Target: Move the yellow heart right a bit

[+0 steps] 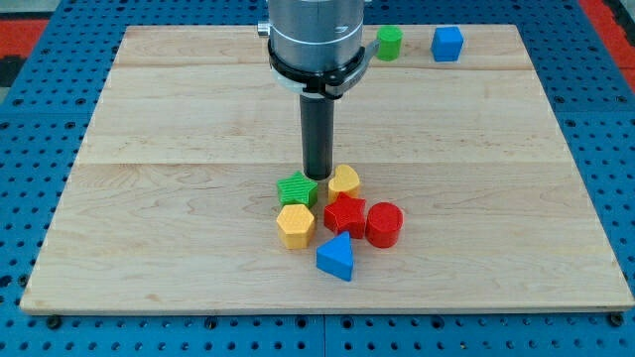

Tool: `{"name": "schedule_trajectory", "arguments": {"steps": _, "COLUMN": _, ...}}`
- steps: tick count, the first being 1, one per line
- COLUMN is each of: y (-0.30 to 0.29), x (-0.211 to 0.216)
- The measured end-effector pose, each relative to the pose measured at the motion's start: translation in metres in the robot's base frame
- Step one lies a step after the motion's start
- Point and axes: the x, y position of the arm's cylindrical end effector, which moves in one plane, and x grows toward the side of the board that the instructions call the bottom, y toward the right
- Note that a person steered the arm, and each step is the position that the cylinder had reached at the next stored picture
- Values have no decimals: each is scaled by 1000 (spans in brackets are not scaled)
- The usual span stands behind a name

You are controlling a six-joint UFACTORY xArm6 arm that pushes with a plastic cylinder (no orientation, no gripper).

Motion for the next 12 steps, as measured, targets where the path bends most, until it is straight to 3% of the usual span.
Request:
{"name": "schedule_trajectory", "arguments": {"steps": 2, "y": 34, "x": -4}}
{"name": "schedule_trajectory", "arguments": {"steps": 3, "y": 130, "x": -77}}
{"name": "schedule_trajectory", "arguments": {"steps": 4, "y": 195, "x": -76}}
{"name": "schedule_trajectory", "arguments": {"steps": 5, "y": 208, "x": 35}}
{"name": "schedule_trajectory", "arguments": {"steps": 6, "y": 117, "x": 88}}
{"name": "schedule_trajectory", "arguments": {"steps": 8, "y": -12, "x": 41}}
{"name": "schedule_trajectory", "arguments": {"steps": 12, "y": 8, "x": 21}}
